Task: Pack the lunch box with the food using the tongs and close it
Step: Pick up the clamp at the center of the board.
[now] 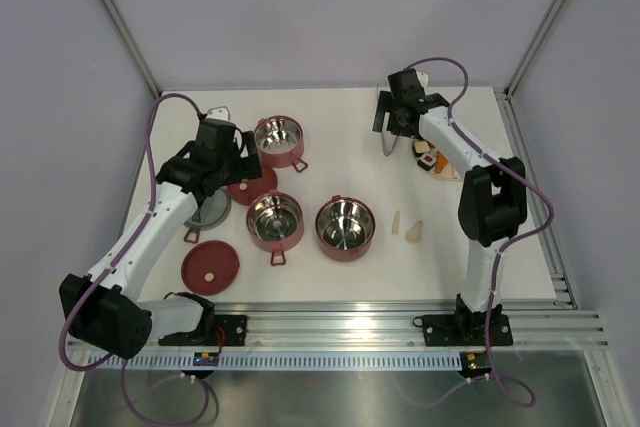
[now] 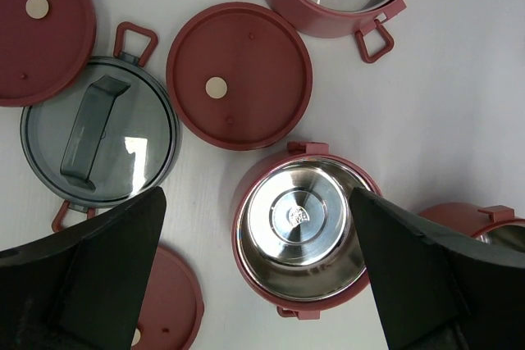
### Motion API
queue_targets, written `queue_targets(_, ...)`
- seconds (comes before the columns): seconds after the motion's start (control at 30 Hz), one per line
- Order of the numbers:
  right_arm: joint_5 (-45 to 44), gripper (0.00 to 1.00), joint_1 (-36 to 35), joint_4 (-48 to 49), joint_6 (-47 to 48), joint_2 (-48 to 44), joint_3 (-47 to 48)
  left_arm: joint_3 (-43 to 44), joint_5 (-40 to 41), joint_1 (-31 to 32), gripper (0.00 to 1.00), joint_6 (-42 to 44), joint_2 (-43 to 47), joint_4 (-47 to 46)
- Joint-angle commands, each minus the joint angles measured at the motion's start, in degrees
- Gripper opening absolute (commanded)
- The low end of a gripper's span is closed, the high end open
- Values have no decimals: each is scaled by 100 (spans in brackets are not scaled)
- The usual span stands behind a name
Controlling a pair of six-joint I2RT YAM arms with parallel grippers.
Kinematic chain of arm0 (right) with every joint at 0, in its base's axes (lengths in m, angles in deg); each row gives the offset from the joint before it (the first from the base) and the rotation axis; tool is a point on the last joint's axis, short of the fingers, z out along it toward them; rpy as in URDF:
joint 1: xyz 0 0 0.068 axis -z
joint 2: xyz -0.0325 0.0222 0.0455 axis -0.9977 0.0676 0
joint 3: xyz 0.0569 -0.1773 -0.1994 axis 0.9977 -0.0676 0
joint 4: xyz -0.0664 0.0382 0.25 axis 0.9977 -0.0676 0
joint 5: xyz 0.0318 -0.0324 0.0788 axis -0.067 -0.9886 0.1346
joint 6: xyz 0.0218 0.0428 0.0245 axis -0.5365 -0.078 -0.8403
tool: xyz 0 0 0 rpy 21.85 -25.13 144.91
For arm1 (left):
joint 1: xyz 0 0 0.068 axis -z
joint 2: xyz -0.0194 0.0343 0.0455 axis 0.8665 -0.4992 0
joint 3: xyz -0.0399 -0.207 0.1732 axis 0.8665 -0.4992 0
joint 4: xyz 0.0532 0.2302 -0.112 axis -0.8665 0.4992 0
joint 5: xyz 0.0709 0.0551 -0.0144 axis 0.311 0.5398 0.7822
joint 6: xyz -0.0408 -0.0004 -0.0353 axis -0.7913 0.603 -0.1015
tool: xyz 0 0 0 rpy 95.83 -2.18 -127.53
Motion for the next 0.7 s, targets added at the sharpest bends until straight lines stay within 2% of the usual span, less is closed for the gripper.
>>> queue_targets(0.0,-20,99,33,-125,227,697,1104,-39,153,3,99,5,170,-19)
queue_targets(0.17,112,100,191,-634,69,1848,2241,-91,189,3,99,58,258,87)
queue_targets(0.3,-64,100,261,-925,112,2377,2935,-232,189,12,99,58,363,95)
queue_targets(0.67,348,99,464,-934,367,3309,3683,-364,268,3,99,119,381,131)
